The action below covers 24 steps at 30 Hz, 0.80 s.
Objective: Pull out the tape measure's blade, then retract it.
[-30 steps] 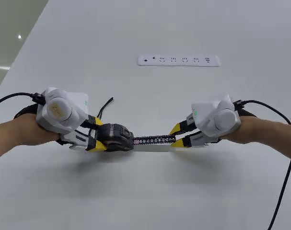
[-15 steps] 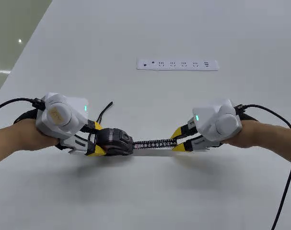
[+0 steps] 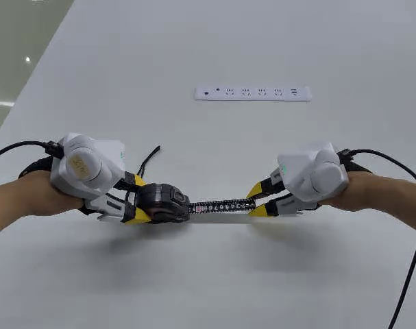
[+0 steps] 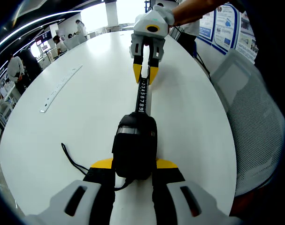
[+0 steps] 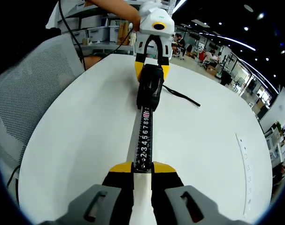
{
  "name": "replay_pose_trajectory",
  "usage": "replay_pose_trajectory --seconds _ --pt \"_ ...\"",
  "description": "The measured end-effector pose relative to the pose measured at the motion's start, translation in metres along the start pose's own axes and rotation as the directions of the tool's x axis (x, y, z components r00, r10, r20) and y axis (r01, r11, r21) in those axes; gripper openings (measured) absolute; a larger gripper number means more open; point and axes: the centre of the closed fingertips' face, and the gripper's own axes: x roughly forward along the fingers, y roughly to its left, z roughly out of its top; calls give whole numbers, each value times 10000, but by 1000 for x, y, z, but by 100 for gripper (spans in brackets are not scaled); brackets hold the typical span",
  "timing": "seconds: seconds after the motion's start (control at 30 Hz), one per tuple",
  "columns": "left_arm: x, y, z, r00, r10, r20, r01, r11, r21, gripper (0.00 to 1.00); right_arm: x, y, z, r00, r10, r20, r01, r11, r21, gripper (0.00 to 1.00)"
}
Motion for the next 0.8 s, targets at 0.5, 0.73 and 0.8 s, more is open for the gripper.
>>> replay_pose_trajectory --seconds 0.5,0.73,0.8 --pt "0 0 0 10000 21 -9 -22 10000 -1 25 -3 1 -3 10000 -16 -77 16 10000 -34 12" --pt "0 0 0 10000 13 -30 -13 10000 -1 25 -4 1 -6 9999 -15 -108 15 10000 -46 12" --pt "0 0 0 10000 10 -34 -10 10000 0 25 -5 2 -6 9999 -16 -113 15 10000 -29 12"
